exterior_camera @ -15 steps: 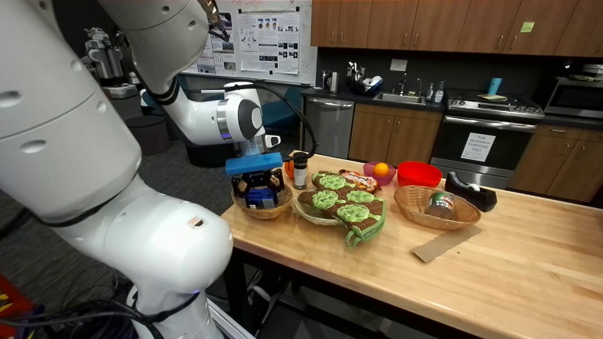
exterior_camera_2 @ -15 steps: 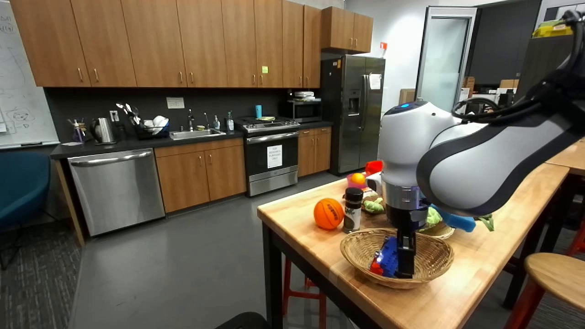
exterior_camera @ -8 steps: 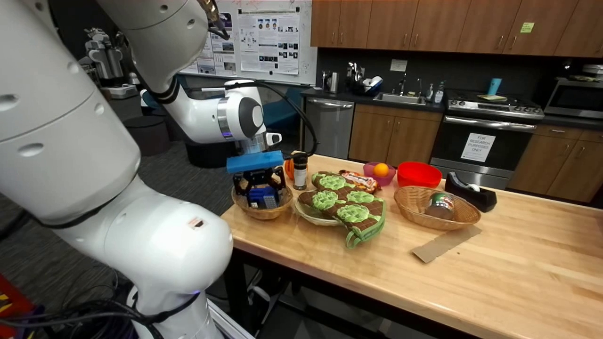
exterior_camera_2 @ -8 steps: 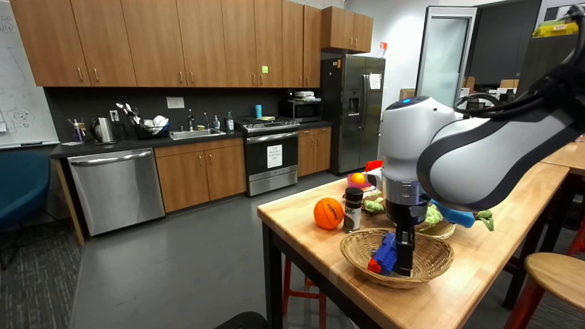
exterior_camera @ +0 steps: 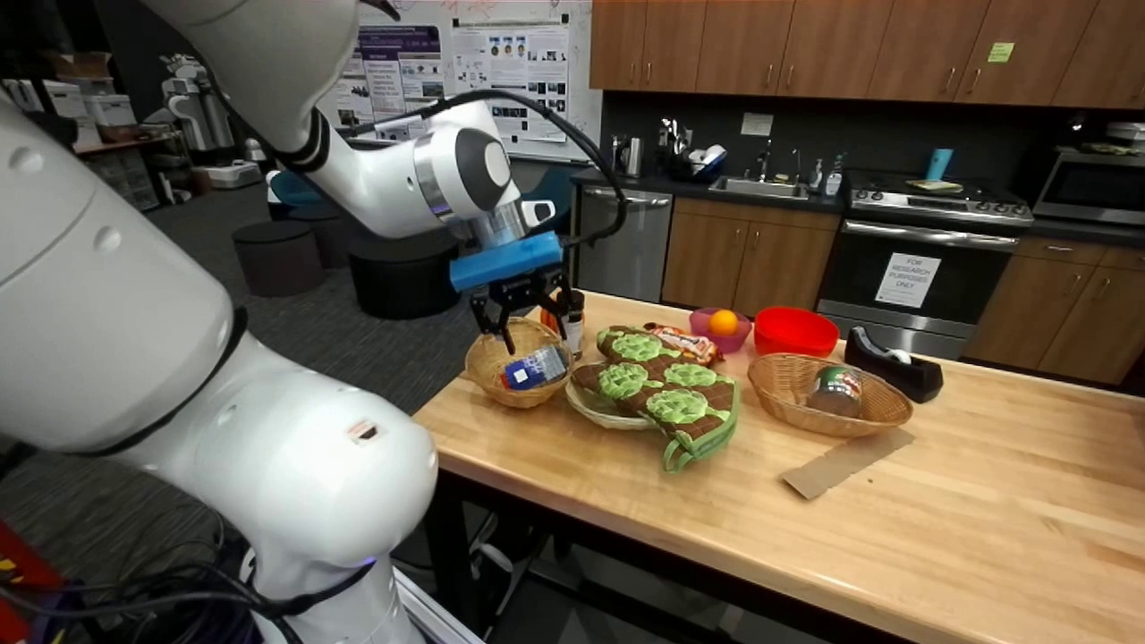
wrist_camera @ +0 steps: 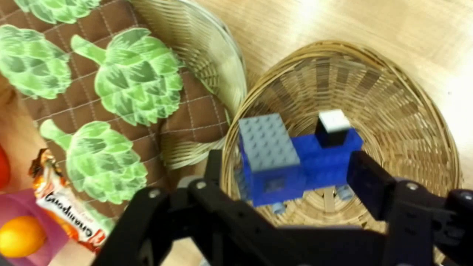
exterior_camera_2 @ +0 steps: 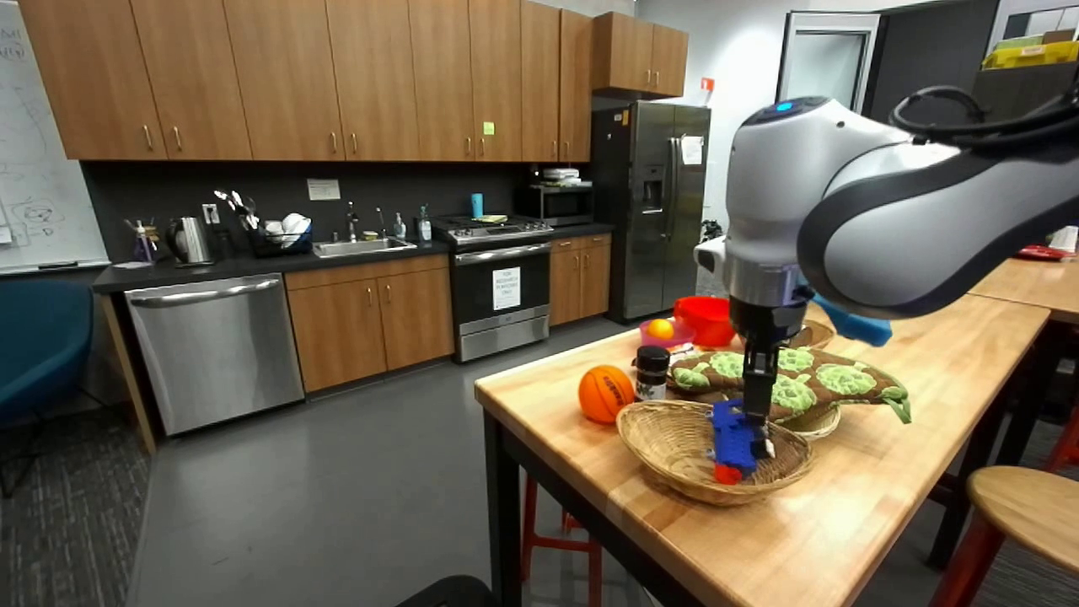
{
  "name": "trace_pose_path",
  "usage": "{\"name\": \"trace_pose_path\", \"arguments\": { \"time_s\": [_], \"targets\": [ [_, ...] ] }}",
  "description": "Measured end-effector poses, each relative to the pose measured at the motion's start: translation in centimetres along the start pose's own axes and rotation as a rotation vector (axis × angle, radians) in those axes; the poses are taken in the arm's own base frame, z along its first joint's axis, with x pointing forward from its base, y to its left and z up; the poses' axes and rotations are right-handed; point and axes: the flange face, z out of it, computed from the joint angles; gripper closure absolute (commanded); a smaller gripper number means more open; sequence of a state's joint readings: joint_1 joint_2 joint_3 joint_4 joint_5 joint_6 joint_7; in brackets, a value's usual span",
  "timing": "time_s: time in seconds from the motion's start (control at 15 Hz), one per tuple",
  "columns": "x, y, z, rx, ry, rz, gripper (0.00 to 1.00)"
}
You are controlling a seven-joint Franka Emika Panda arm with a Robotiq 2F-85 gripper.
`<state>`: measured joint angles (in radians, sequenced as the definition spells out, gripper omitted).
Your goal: Put the blue object directly on the counter
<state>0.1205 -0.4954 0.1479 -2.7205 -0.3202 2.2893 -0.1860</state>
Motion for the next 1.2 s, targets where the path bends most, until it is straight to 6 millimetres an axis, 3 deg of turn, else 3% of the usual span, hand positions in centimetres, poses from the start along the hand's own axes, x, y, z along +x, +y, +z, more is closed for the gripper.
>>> {"name": "trace_pose_path", "arguments": {
  "time_s": [0.27, 0.33, 0.4, 0.53, 1.2],
  "targets": [
    [-0.6, 0.3, -5.0, -0.067, 0.068, 0.024, 0.39],
    [-0.8, 0.3, -6.0, -0.079, 0.078, 0.034, 0.04],
    [-1.0, 0.3, -6.7, -0.088, 0.084, 0.045, 0.13],
    [-1.3, 0.4, -7.1, -0.093, 0.083, 0.070, 0.04],
    [-1.3, 0.4, -7.0, -0.091, 0.079, 0.083, 0.00]
  ]
}}
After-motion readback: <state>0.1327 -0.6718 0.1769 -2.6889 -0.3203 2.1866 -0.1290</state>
